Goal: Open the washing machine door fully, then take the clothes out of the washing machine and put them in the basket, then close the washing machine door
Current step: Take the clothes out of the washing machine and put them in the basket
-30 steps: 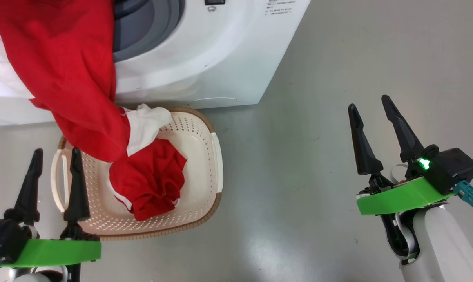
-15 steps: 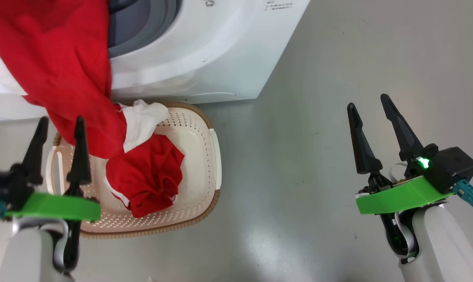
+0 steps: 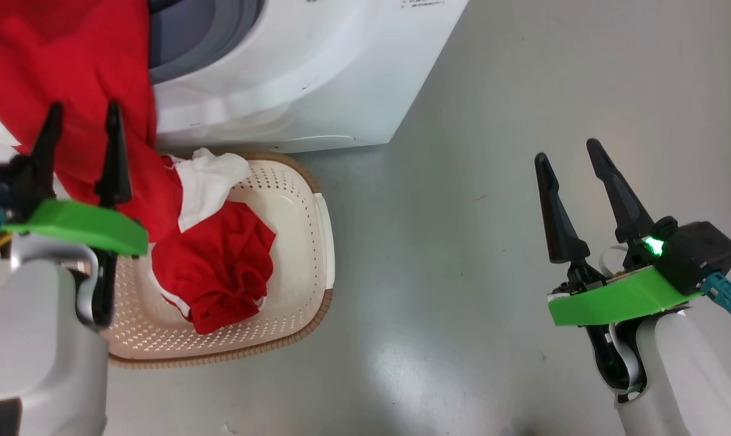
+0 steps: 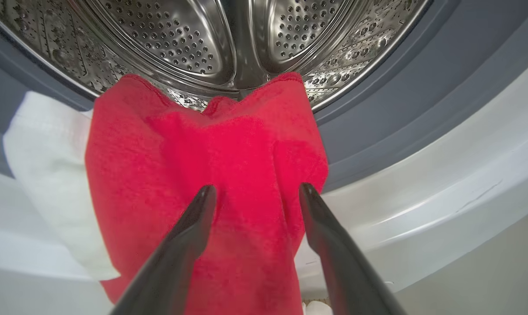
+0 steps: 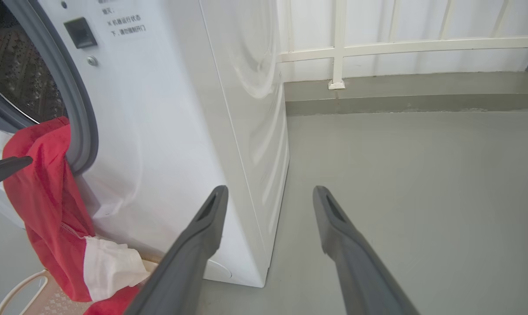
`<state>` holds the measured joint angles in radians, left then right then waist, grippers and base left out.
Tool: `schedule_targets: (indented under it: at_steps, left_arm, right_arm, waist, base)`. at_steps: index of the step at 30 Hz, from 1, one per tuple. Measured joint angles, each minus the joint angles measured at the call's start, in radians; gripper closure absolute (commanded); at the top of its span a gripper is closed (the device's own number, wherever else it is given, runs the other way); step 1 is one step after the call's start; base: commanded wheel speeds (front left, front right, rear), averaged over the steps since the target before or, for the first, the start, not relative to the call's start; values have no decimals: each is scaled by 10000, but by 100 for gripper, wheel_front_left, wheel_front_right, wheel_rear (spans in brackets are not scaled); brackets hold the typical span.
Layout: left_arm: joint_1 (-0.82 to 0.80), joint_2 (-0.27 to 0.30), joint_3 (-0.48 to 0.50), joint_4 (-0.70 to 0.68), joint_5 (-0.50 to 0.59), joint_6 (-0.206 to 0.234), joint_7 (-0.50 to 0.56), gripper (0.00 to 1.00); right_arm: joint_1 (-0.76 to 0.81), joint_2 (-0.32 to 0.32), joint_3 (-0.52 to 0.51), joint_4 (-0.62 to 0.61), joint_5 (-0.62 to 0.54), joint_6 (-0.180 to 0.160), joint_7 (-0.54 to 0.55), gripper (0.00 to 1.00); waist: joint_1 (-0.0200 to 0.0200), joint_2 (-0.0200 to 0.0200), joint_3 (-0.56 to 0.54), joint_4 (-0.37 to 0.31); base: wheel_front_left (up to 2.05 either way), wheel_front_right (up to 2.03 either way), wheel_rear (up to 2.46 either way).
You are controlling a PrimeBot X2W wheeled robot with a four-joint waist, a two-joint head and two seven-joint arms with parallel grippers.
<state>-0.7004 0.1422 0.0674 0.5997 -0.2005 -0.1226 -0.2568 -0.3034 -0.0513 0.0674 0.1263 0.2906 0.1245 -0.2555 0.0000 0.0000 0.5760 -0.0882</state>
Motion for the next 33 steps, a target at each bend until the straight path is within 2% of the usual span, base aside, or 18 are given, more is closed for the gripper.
schedule_targets:
  at_steps: [17,18,20,21,22,23,33]
  left_arm:
    - [-1624,161,-23,2209,602,2,0,0]
    - [-1675,165,-31,2290,619,2,0,8]
    - [-1724,176,-42,2403,665,2,0,52]
    - [-1761,180,-48,2470,683,2,0,62]
    - [-1797,180,-58,2522,690,2,0,84]
    - [-1815,180,-65,2558,690,2,-2,100]
    - [-1805,192,-46,2535,752,0,-6,100]
  right_arm:
    - [-84,0,107,-44,92,0,0,0]
    - [-84,0,113,-44,94,0,0,0]
    - [-84,0,119,-44,102,0,0,0]
    - [-84,0,121,-44,102,0,0,0]
    - [-84,0,123,-44,102,0,0,0]
    - [-84,0,123,-44,102,0,0,0]
    - [-82,0,121,-40,102,0,0,0]
  waist:
    - [0,0,78,-227]
    - [0,0,74,-237]
    - [0,1,67,-259]
    - [0,0,60,-267]
    - [0,0,51,-276]
    - [0,0,42,-284]
    - [0,0,-42,-227]
  base:
    - [0,0,0]
    - [0,0,0]
    - [0,0,0]
    - [0,0,0]
    - [0,0,0]
    - [0,0,0]
    - [0,0,0]
